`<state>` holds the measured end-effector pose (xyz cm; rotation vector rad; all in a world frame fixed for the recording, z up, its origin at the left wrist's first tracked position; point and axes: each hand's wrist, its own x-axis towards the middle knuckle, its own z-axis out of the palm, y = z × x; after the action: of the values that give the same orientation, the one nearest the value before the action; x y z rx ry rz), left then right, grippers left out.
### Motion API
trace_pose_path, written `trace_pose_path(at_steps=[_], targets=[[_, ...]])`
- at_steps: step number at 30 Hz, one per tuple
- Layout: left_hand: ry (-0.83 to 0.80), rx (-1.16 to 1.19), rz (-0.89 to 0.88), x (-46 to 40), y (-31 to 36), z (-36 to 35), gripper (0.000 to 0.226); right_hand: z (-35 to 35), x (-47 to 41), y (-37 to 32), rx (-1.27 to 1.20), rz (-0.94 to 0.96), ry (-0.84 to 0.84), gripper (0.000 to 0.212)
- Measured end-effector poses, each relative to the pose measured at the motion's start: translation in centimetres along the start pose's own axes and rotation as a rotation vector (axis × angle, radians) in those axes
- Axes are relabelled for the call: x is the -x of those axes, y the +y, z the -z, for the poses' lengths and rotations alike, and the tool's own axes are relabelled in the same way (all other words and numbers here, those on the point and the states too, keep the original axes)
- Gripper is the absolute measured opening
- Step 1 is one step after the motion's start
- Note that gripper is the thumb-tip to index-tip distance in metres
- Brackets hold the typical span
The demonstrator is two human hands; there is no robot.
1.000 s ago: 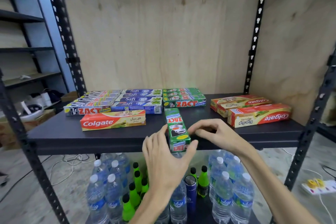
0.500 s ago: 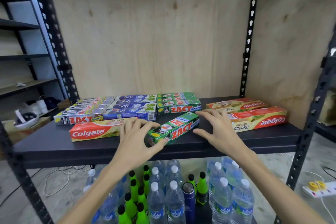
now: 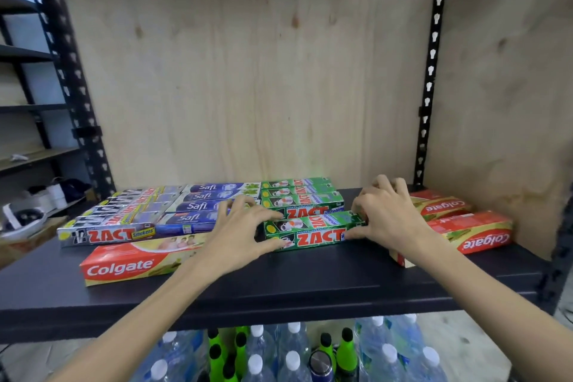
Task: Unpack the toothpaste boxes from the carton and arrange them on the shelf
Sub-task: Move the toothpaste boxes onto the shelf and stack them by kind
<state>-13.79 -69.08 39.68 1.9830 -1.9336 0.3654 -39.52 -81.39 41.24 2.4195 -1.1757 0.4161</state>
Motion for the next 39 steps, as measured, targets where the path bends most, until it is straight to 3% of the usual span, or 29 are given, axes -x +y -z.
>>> trace_pose_path(at_steps=[12,18,20,23,30,35,39], targets=[[-0.109,-0.061,0.045,-4.4,-3.5,-1.1,0.096,-1.4,-4.9,0.9,-0.248,0.009,-0.070,0.059],[-0.252,0.101,0.152,-5.5,-5.9,-0.6,0.143,-2.6,-5.9,1.0,-0.387,-0.010,-0.071,0.075],[-0.283,0.158,0.163,-5.7,-6.0,-0.5,0.139,-2.9,-5.9,1.1,-0.434,-0.024,-0.077,0.076],[-0.320,0.248,0.151,-6.0,-5.9,-0.5,0.114,-3.3,-5.9,1.2,-0.458,-0.030,-0.085,0.080],[-0.358,0.226,0.144,-6.6,-7.0,-1.2,0.124,-3.6,-5.8,1.3,-0.400,-0.063,-0.132,0.096],[-0.344,0.103,0.087,-7.0,-8.0,-1.6,0.136,-2.4,-5.4,0.8,-0.446,-0.089,-0.230,0.093],[-0.295,0.050,0.055,-7.2,-8.0,-1.7,0.123,-2.5,-5.3,0.9,-0.449,-0.083,-0.234,0.096]])
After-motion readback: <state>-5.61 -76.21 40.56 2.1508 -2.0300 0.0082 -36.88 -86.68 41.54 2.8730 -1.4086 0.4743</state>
